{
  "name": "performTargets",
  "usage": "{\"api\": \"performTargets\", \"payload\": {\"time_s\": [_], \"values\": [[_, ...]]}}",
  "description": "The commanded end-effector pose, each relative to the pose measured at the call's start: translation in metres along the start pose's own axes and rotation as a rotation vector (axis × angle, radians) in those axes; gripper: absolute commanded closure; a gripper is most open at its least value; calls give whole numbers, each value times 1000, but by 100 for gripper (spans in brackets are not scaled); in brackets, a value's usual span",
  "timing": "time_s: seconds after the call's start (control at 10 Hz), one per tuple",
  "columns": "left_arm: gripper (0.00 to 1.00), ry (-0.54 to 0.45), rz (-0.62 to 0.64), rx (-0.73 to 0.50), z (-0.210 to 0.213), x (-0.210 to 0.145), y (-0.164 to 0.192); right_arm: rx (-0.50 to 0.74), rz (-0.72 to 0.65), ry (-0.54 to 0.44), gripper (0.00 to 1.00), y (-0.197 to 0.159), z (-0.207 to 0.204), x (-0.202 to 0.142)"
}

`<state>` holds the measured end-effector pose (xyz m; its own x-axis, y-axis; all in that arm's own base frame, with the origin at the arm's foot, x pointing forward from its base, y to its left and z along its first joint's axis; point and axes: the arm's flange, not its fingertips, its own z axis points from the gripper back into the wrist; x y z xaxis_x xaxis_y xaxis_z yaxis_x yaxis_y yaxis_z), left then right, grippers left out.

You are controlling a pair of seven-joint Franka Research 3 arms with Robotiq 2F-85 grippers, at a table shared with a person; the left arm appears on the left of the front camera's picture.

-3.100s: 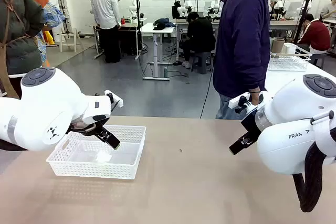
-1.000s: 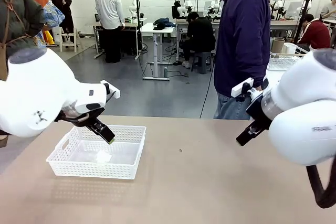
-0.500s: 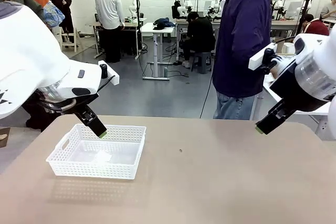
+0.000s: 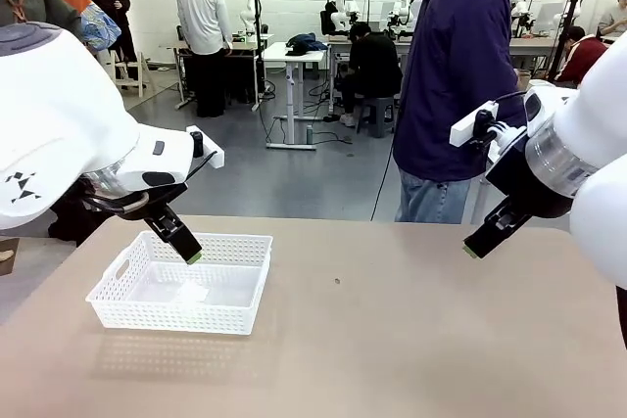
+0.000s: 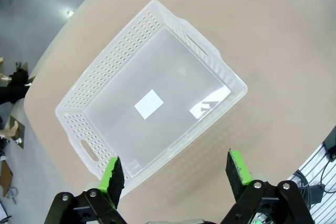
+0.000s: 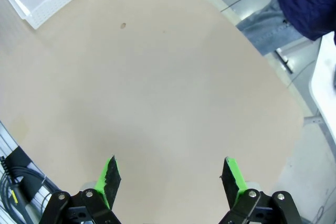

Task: Clean and organize the cups into the basket.
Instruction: Pick up the Organizing basket and move it to the center of the table, then pick up the Reusable plastic cup from the right side of the table and place it inside the Organizing basket.

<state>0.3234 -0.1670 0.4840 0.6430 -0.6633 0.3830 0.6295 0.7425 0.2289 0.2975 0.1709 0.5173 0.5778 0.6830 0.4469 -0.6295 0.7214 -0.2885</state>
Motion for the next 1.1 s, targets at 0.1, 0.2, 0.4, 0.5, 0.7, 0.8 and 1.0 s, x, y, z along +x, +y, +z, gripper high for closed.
{"api": "performTargets", "payload": {"time_s": [0.1,0.2,0.4,0.5,0.7,0.8,1.0], "values": [[0,-114,396,-535,10,-3,58,367,-229,-24,0,-37,-7,-11],[0,-145,521,-670,12,-11,81,518,-325,-22,0,-56,-9,-23],[0,-193,639,-835,19,-26,117,706,-544,-36,0,-100,-14,-47],[0,-223,698,-880,23,-38,140,819,-638,-32,0,-129,-16,-61],[0,-289,767,-973,26,-67,185,1004,-726,-125,0,-171,-16,-87],[0,-336,814,-972,23,-87,206,1034,-749,-166,0,-190,-17,-100],[0,-440,848,-1015,16,-128,248,1066,-796,-238,0,-224,-27,-130]]}}
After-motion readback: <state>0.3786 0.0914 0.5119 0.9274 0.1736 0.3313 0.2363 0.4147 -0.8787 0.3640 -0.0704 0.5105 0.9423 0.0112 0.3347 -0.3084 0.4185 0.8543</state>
